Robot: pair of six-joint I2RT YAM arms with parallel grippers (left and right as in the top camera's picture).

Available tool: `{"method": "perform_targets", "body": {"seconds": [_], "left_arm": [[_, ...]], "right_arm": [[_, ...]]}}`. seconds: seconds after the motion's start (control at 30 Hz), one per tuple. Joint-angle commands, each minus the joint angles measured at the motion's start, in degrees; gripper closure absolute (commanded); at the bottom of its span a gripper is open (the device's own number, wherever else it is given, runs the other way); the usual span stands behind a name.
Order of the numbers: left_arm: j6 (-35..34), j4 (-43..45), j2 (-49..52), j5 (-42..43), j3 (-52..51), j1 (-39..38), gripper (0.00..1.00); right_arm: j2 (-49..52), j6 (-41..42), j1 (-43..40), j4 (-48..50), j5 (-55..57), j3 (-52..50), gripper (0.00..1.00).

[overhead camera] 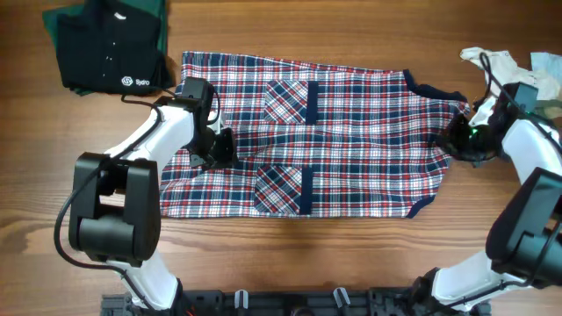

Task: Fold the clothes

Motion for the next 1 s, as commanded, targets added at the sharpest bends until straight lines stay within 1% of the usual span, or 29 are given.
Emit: {"method": "perform_targets", "body": {"seconds": [0.0,0.2,0.37,0.47,0.57,0.8,0.93,0.97], "left_arm": [[0.96,0.57,0.92,-0.83,1.01,0.00,0.65],[0.98,0.52,0.92,-0.83,1.01,0.00,0.65],[0.98,0.22,0.92,-0.83,1.01,0.00,0.65],[0.98,0.26,0.92,-0.83,1.01,0.00,0.65],[0.98,0.22,0.92,-0.83,1.01,0.00,0.65],[0.98,0.22,0.92,-0.85,1.01,0.00,0.64],[1.01,0.46,0.92,-2.73,1.01,0.00,0.62],[1.01,0.48,0.92,-2.86,1.01,0.00,0.62]], "right_arm": [[2.01,0.66,0.31,2.19,0.31,-2.10,0.96],[4.02,1.07,0.35,4.24,1.31,-4.57,0.96],[4.04,5.55,0.35,1.46,14.95,-4.63,0.96],[4.04,5.95,0.33,-0.68,17.25,-4.66,0.96],[4.04,9.38,0.33,-2.32,22.18,-4.63,0.96],[4.04,12.13,0.33,-3.10,29.88,-4.48,0.96],[4.02,13.16,0.33,-3.43,32.96,-2.75,0.95],[4.02,12.96,0.35,-3.98,32.46,-1.51,0.87]]}}
